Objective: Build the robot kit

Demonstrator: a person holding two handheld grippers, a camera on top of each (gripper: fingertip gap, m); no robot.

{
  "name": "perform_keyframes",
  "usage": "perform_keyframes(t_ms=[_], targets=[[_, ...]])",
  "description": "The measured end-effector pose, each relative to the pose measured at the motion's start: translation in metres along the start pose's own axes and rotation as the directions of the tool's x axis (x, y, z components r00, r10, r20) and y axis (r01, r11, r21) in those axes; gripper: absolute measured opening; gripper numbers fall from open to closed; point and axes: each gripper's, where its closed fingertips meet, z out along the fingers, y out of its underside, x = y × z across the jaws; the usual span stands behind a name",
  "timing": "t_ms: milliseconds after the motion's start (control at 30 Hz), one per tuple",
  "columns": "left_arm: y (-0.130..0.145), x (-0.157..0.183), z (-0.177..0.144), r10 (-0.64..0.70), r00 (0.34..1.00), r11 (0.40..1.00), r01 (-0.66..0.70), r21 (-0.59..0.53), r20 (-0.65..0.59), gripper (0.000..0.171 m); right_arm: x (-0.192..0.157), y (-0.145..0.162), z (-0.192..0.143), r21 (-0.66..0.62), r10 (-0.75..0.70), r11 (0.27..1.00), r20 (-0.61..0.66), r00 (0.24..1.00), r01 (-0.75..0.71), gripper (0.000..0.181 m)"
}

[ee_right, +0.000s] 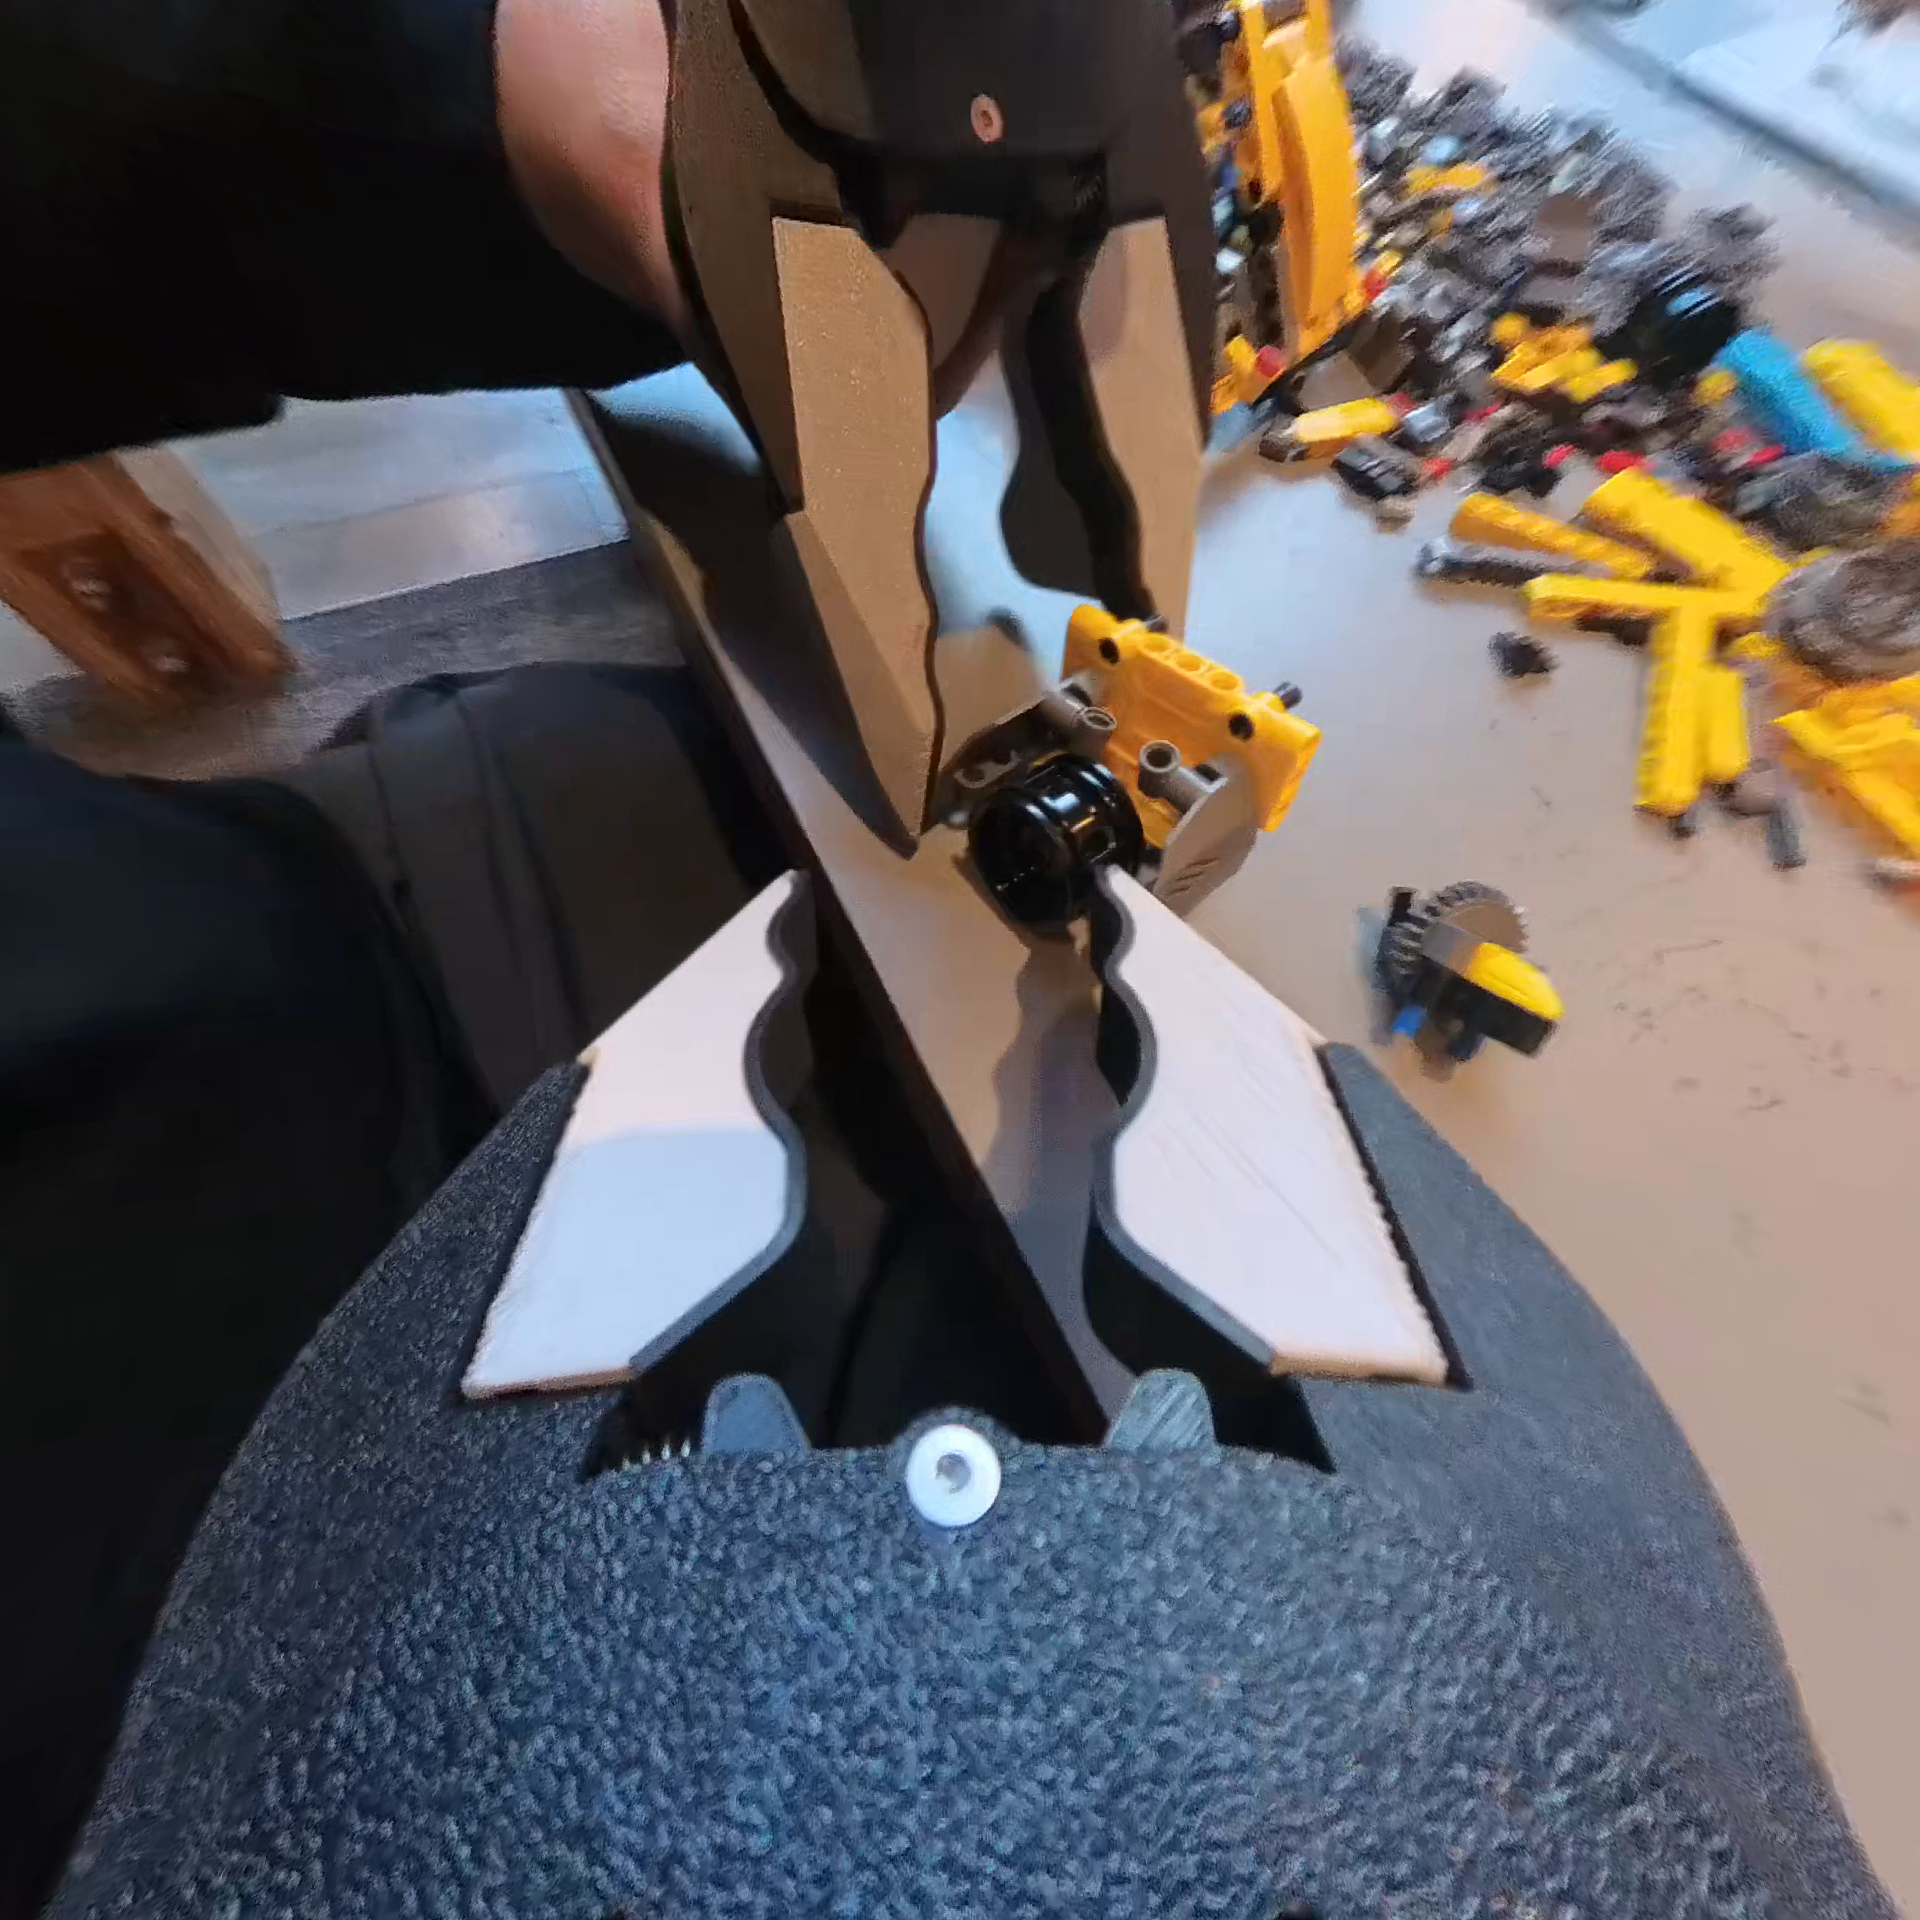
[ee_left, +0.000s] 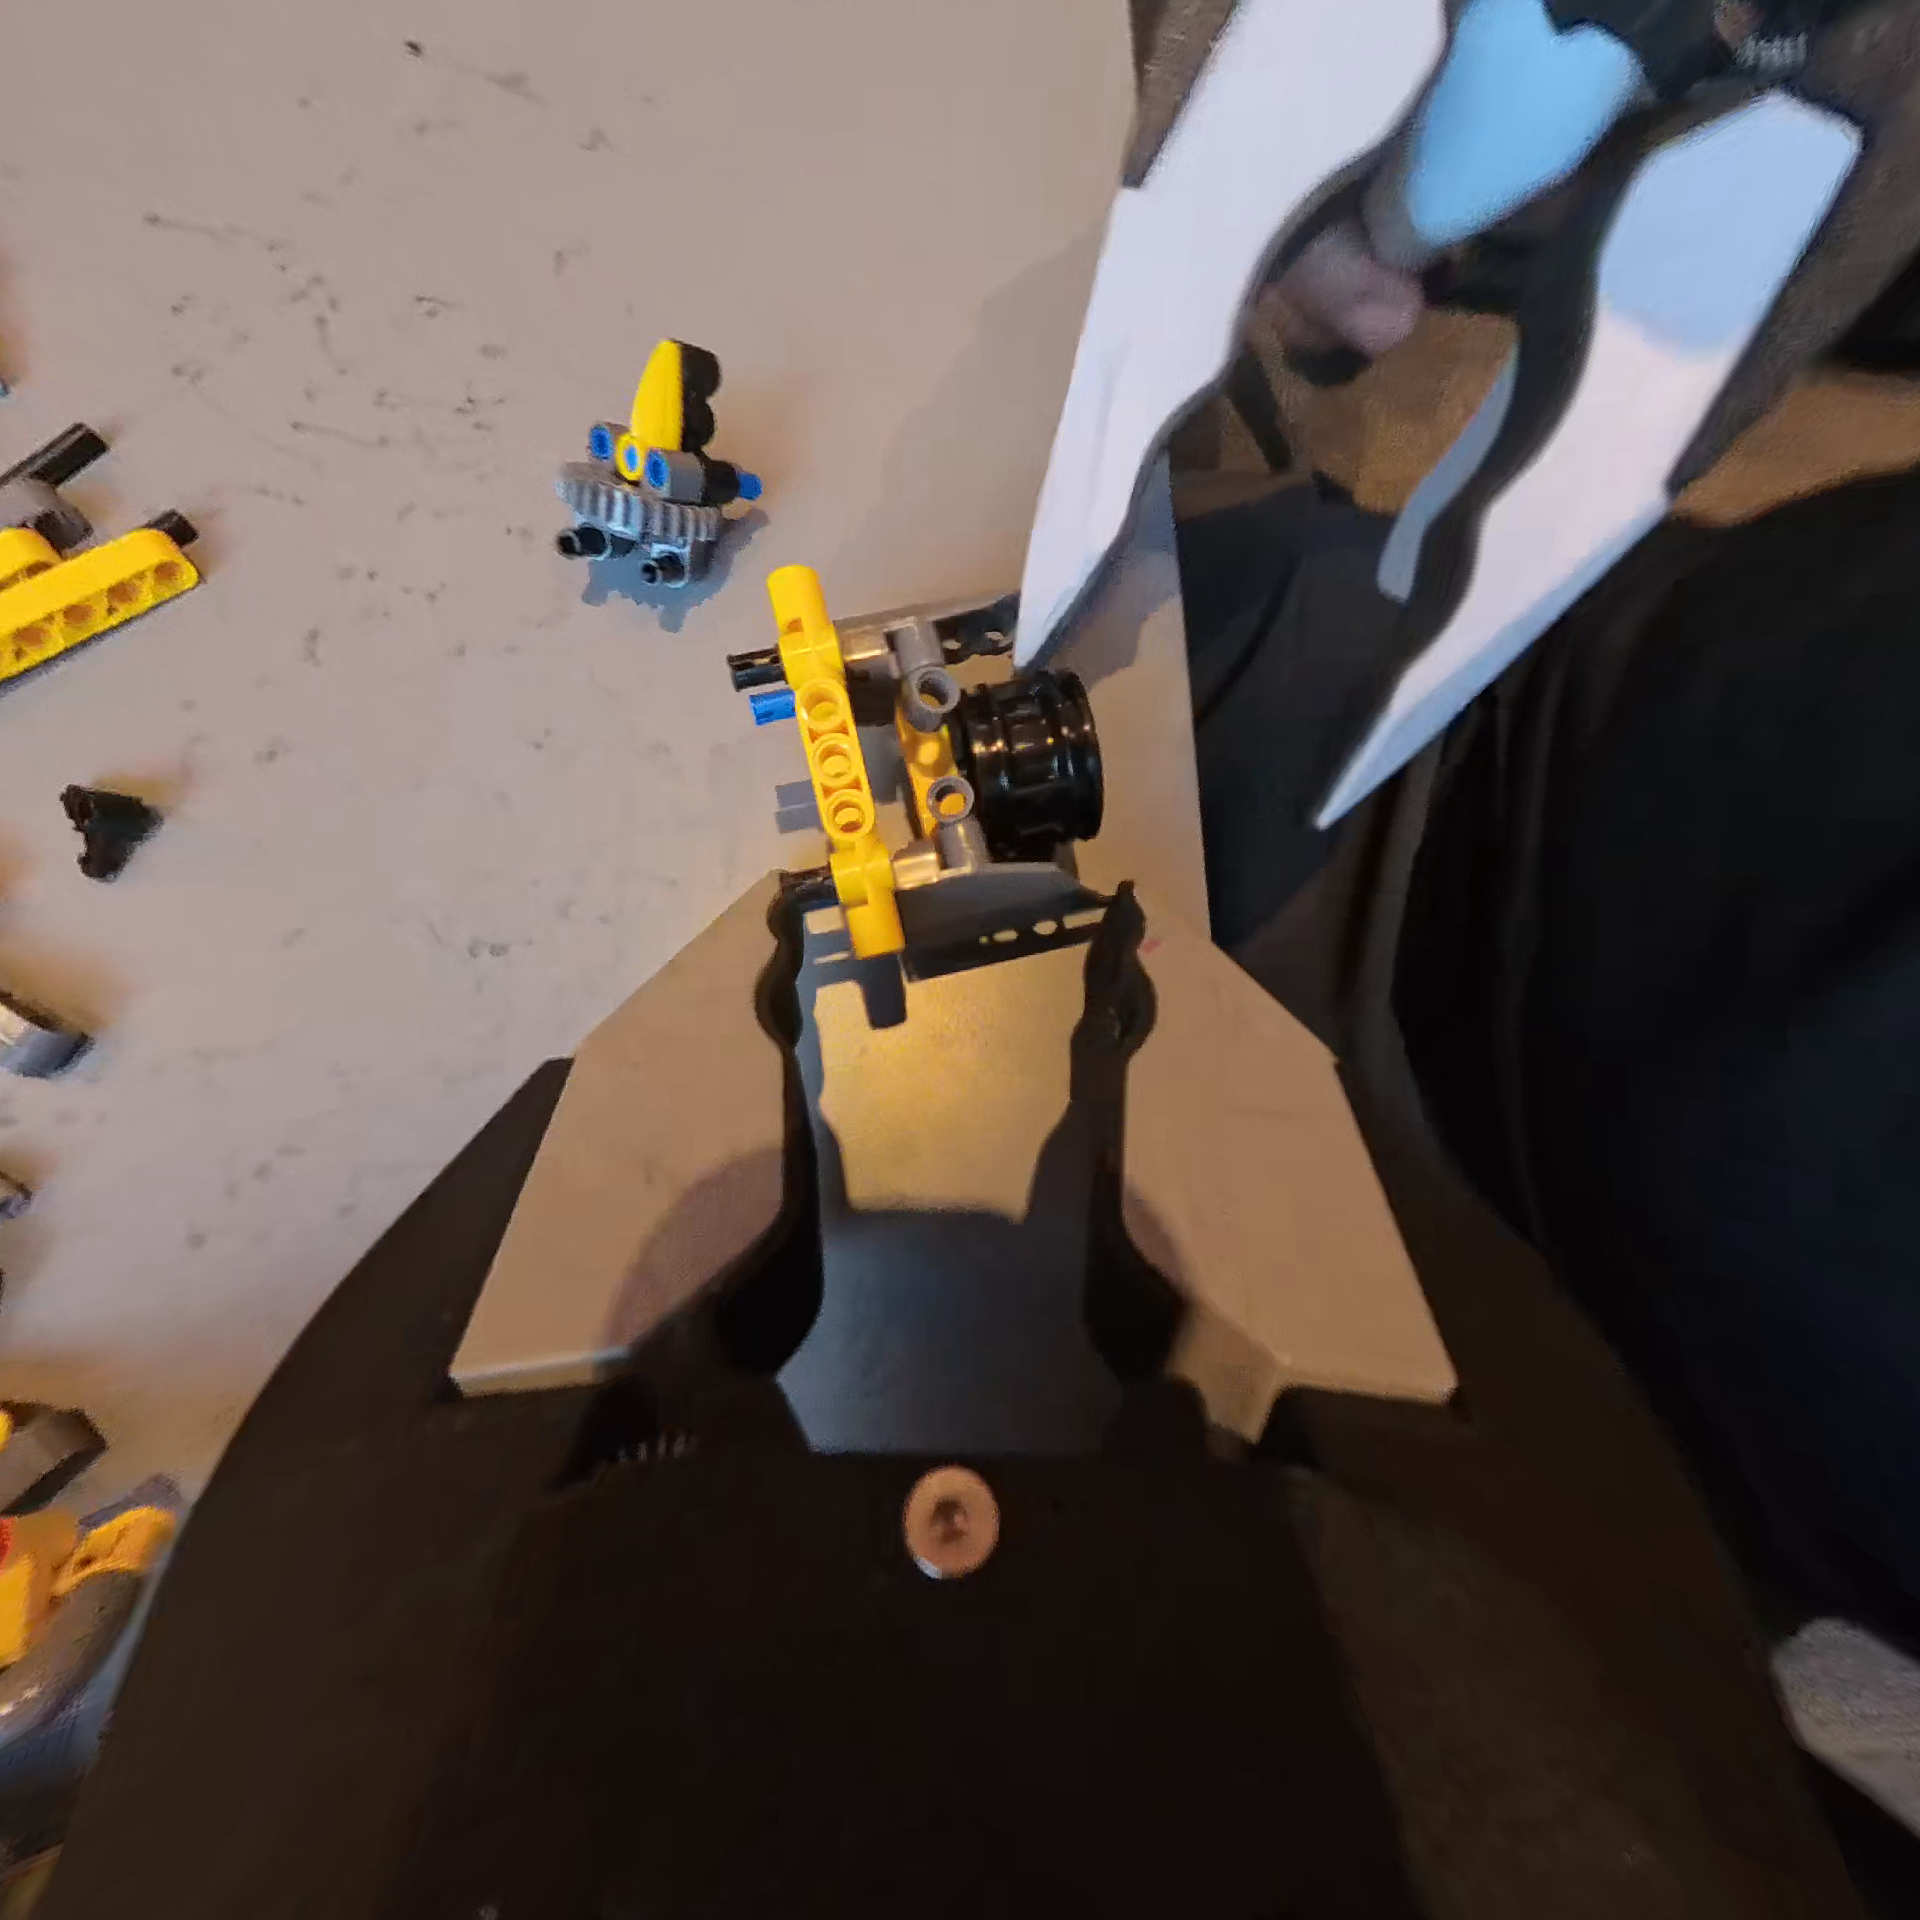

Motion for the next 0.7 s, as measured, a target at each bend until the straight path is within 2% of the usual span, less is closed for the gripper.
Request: perform_keyframes(t_ms=[133, 200, 300, 367, 467, 567, 700], targets=[[-0.006, -0.01, 0.0, -0.181, 0.983, 0.983, 0.18, 0.038, 0.028, 0.058, 0.001, -0.014, -0.011, 0.087, -0.156, 0.982, -0.144, 0.977, 0.169, 0.045], [-0.008, -0.009, -0.001, -0.226, 0.974, 0.972, 0.226, 0.067, -0.003, 0.058, -0.007, -0.023, -0.017, 0.146, -0.134, 0.977, -0.133, 0.982, 0.153, 0.04], [-0.007, 0.01, -0.001, -0.157, 0.983, 0.984, 0.164, 0.068, -0.097, 0.058, -0.014, -0.023, -0.021, 0.146, -0.014, 0.989, 0.009, 1.0, 0.012, 0.03], [-0.003, 0.012, -0.001, -0.103, 0.992, 0.993, 0.108, 0.056, -0.076, 0.058, -0.002, -0.019, -0.024, 0.106, 0.023, 0.994, -0.003, 1.0, -0.022, 0.03], [0.002, 0.012, -0.001, -0.007, 0.999, 1.0, 0.008, 0.021, -0.04, 0.058, 0.006, -0.018, -0.024, 0.044, -0.028, 0.999, 0.002, 1.0, 0.028, 0.017], [0.004, 0.012, -0.001, 0.061, 0.998, 0.998, -0.061, 0.004, -0.027, 0.058, 0.016, -0.022, -0.017, -0.035, -0.119, 0.992, -0.003, 0.993, 0.119, 0.016], [0.004, 0.01, 0.0, 0.109, 0.994, 0.994, -0.109, 0.01, -0.03, 0.058, 0.015, -0.025, -0.003, -0.142, -0.229, 0.961, 0.082, 0.97, 0.239, 0.015]])
